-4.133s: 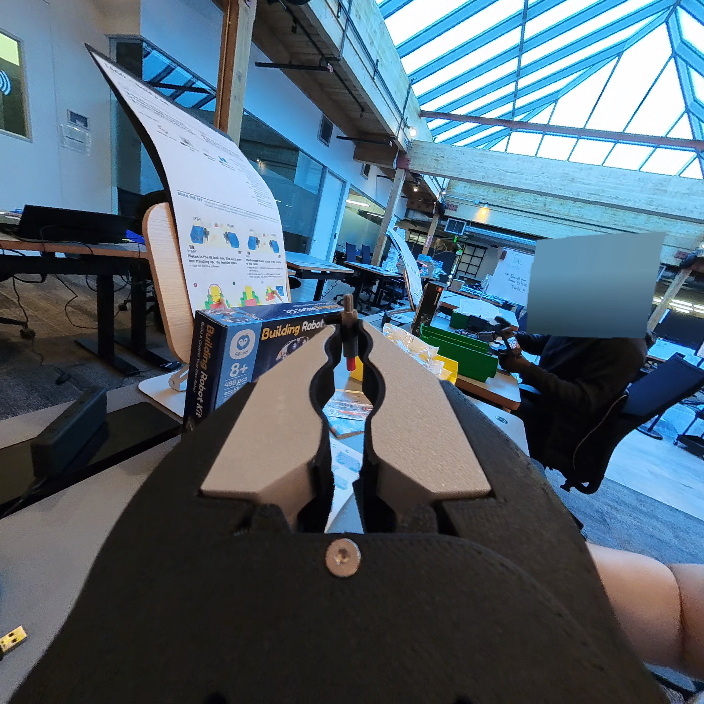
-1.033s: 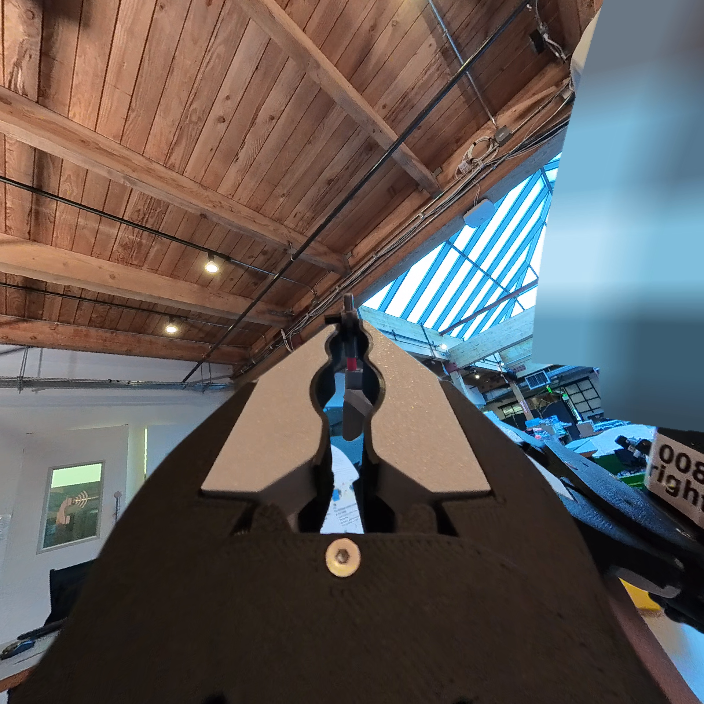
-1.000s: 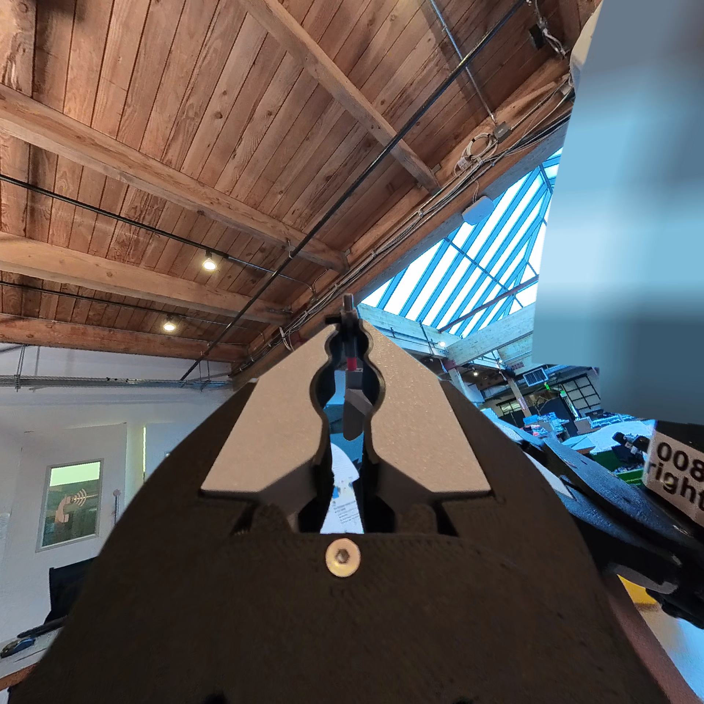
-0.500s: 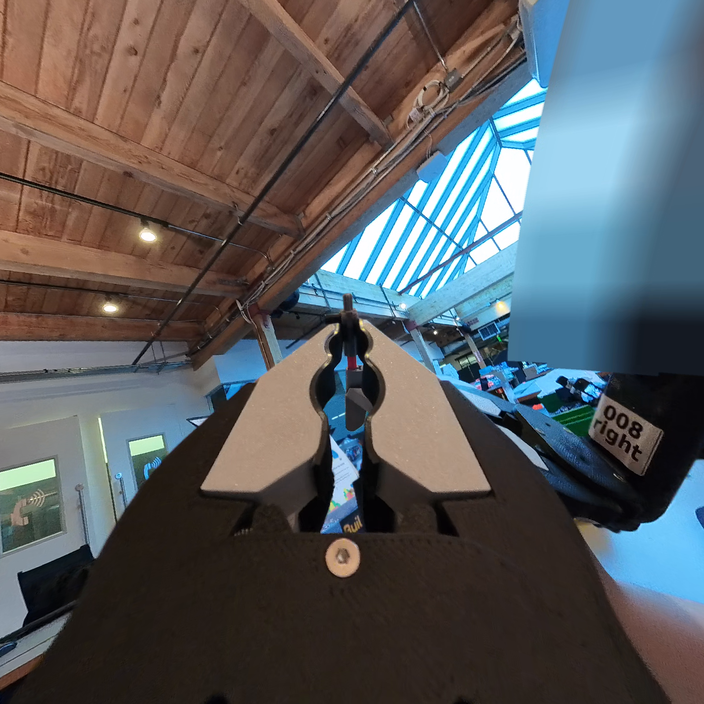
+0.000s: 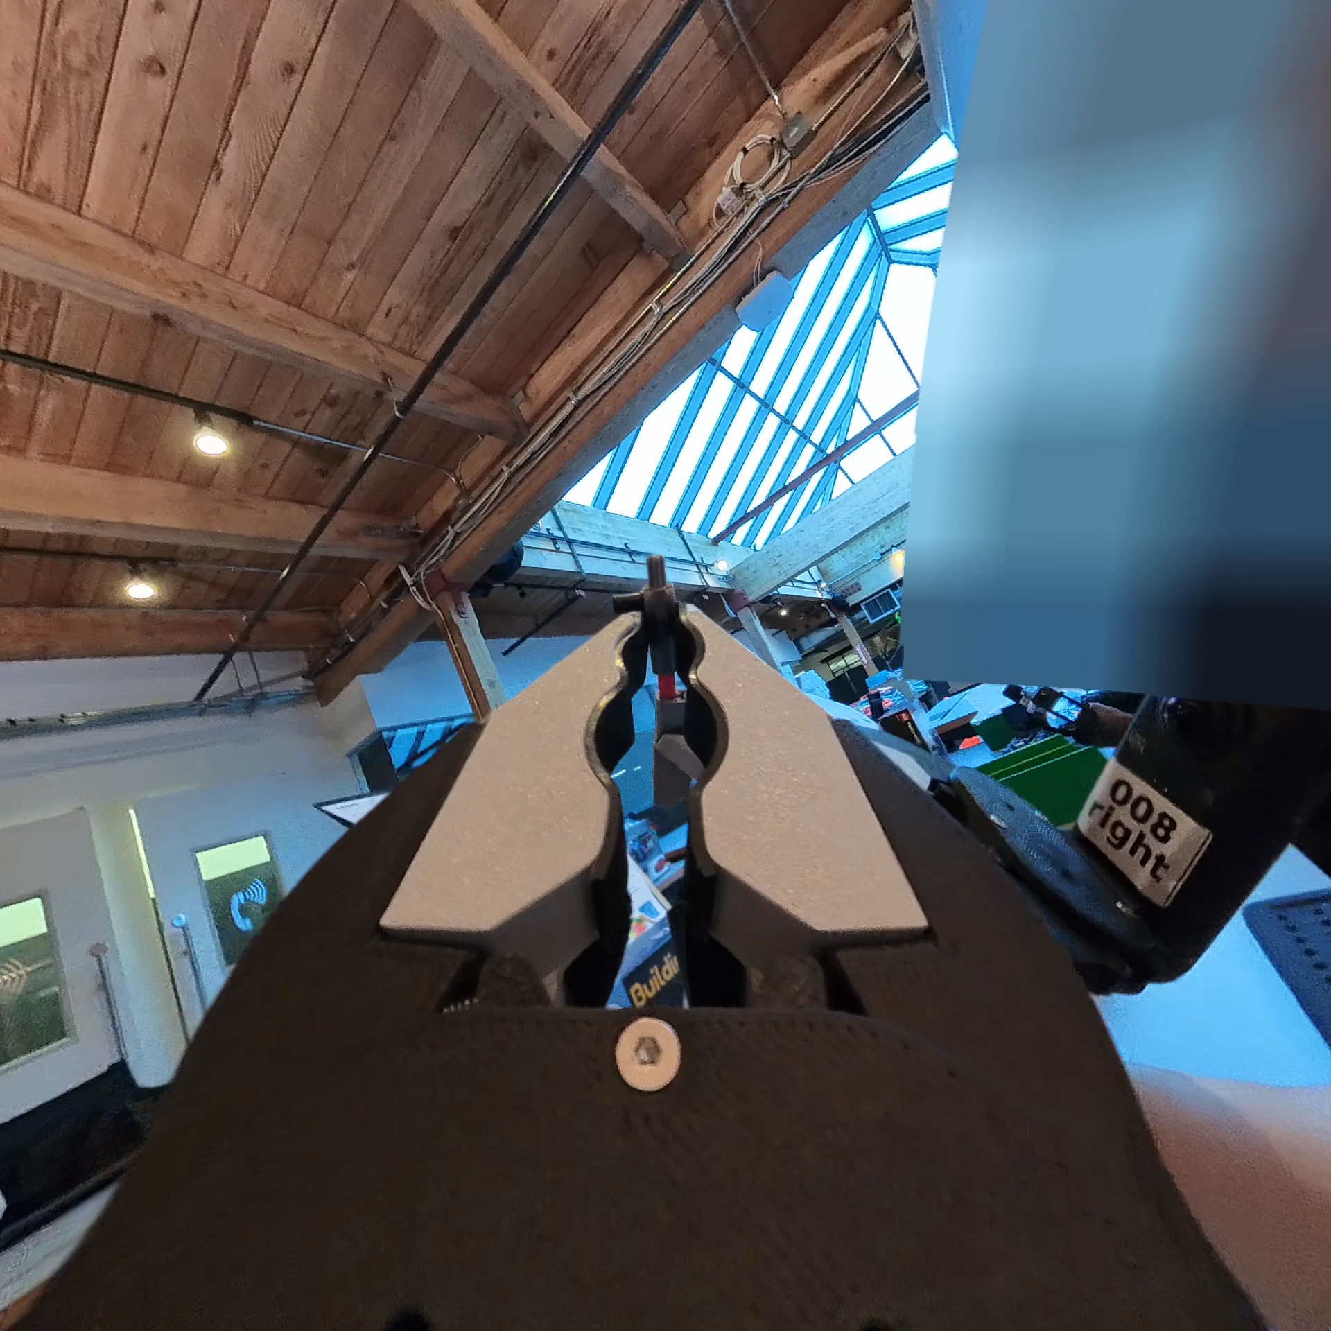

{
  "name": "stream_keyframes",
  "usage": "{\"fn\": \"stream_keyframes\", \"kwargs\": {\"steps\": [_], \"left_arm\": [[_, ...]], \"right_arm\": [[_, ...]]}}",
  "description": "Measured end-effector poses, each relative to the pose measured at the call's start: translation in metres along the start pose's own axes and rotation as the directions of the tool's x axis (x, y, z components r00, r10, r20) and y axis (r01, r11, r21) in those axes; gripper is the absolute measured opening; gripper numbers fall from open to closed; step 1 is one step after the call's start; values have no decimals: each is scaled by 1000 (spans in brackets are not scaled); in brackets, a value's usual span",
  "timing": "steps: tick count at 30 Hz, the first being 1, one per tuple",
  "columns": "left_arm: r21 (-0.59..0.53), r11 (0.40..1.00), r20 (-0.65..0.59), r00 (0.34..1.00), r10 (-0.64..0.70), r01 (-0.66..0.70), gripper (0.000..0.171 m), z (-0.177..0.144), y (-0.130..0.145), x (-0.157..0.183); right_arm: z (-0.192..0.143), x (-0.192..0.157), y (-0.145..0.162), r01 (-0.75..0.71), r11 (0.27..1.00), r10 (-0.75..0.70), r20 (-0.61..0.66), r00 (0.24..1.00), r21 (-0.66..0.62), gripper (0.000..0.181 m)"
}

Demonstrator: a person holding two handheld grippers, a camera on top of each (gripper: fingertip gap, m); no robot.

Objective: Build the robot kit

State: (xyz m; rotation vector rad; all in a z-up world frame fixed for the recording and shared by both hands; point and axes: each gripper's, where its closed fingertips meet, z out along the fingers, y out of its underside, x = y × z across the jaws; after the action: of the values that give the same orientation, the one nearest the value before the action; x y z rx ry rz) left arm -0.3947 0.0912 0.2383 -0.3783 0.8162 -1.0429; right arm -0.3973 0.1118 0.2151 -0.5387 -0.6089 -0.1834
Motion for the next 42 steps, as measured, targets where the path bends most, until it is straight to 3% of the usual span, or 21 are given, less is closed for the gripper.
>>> {"fn": "stream_keyframes", "kwargs": {"steps": [6, 14, 24, 33, 42], "left_arm": [[-41, 998, -28, 999, -40, 39, 4, 5, 3, 6], [-84, 993, -11, 997, 83, -83, 4, 4, 6, 7], [-20, 996, -37, 996, -83, 82, 5, 9, 1, 12], [-5, 993, -19, 993, 116, -116, 5, 4, -1, 15], [12, 997, -144, 987, -71, 74, 6, -2, -7, 18]], "right_arm": [[-6, 4, -2, -55, 996, 53, 37, 998, 68, 0], [-5, 2, -1, -37, 998, 35, 39, 999, 53, 0], [-8, 6, -8, 70, 995, -68, -26, 997, 76, 1], [-7, 1, -9, 10, 997, -8, -16, 1000, 79, 1], [-9, -2, -16, 80, 992, -81, 13, 997, 94, 0]]}}
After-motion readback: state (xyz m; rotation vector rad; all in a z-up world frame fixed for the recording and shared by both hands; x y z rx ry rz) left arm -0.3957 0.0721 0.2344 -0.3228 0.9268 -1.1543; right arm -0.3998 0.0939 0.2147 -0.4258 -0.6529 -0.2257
